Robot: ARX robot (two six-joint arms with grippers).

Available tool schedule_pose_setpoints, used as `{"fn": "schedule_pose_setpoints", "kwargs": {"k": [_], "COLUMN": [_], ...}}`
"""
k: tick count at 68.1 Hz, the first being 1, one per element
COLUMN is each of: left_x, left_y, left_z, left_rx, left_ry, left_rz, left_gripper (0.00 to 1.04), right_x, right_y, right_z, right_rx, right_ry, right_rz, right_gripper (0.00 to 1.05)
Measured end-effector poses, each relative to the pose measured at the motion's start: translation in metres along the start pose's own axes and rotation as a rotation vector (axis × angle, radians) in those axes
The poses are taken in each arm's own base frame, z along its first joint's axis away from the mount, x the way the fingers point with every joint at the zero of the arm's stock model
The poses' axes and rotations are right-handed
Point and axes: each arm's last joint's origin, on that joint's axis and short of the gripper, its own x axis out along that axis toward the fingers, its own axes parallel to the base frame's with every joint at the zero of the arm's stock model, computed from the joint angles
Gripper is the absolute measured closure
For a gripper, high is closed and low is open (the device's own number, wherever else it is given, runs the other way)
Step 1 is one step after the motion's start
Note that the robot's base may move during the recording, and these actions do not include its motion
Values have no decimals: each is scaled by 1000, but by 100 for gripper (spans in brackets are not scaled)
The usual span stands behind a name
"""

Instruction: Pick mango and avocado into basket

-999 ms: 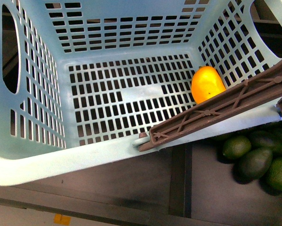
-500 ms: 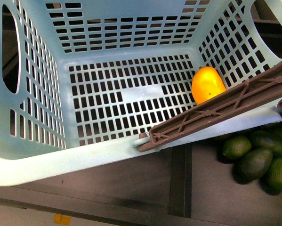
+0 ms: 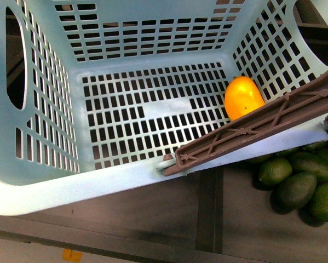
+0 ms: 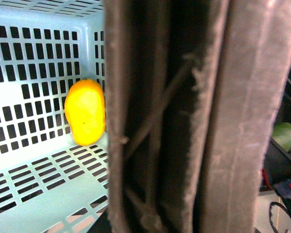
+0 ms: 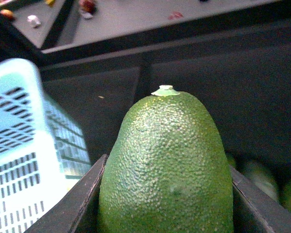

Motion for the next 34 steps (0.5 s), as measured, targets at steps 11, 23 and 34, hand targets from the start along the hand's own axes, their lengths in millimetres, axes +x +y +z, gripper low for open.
{"fn": "schedule_pose_setpoints", "kwargs": {"k": [11,23,34], "left_x": [0,0,0], "left_y": [0,0,0], "left_z": [0,0,0], "left_rx": [0,0,-1], "left_ry": [0,1,1], "left_rz": [0,0,-1], "left_gripper": [91,91,91], "right_x": [-6,0,13], "right_y": [58,109,134], "right_z": [-1,-9,-20], "right_rx": [-30,-69,-88], "right_ry": [-23,-27,-3], "right_rz": [135,230,244], "right_gripper": [50,50,50]}}
